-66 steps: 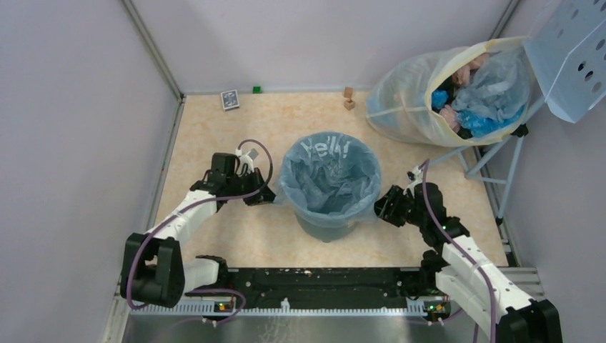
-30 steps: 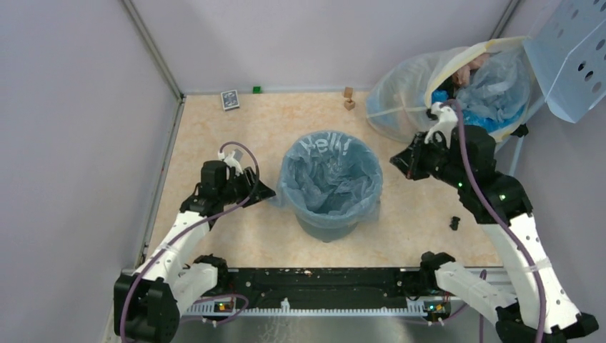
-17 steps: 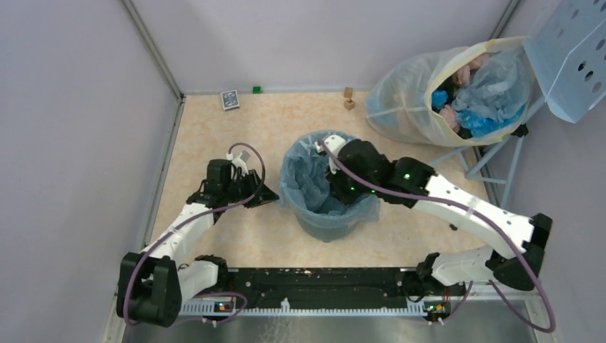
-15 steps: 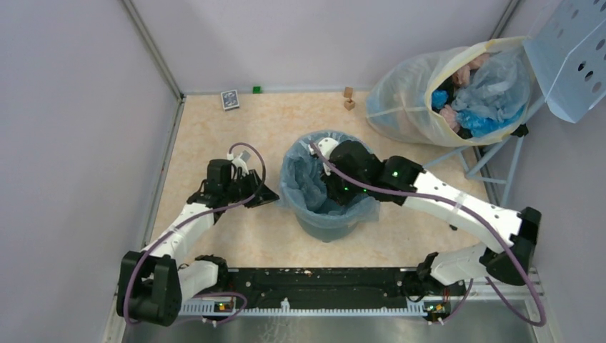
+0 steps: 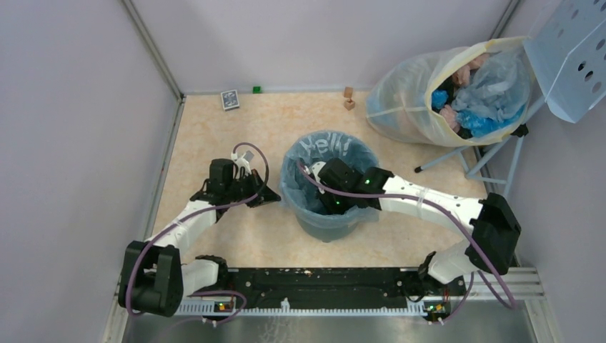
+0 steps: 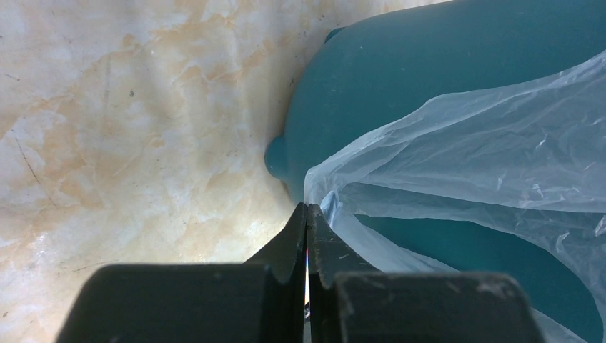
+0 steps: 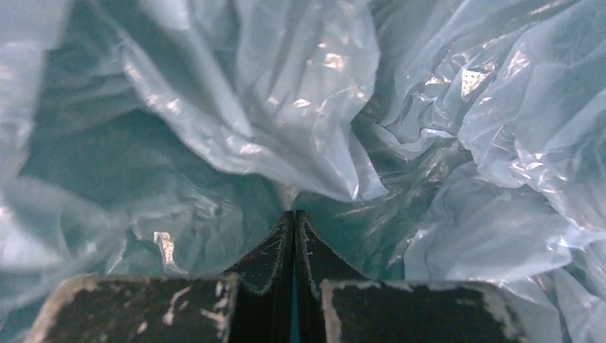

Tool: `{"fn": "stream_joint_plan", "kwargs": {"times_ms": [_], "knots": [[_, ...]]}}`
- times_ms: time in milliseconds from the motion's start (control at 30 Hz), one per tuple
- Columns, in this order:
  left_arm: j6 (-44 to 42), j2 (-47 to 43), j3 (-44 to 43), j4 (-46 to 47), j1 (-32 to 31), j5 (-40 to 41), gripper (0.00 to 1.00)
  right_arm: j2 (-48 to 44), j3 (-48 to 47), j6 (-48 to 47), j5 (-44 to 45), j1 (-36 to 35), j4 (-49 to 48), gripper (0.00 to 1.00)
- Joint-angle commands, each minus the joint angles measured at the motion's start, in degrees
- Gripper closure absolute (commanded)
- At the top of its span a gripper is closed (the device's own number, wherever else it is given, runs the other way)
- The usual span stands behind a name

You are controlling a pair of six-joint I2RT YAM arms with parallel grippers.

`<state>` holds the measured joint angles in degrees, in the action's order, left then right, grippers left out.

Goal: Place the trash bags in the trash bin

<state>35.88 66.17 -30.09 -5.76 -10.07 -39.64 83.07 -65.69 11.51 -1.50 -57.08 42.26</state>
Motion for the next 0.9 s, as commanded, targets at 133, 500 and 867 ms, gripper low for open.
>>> {"fn": "stream_joint_plan", "kwargs": {"times_ms": [133, 500, 867], "knots": [[-0.77, 1.02, 0.64, 3.95, 0.23, -1.23, 1.00, 3.94, 2.59, 1.15, -3.95, 3.40, -4.72, 1.00], [-0.88, 2.64, 0.04, 4.70, -0.26, -1.85, 1.00, 11.21, 4.68, 1.32, -5.56, 4.35, -5.98, 1.00], [-0.82, 3.11, -0.94, 4.50, -0.75, -2.40, 1.00, 19.11, 4.78, 0.89, -8.14, 4.78, -6.58, 1.00]]}}
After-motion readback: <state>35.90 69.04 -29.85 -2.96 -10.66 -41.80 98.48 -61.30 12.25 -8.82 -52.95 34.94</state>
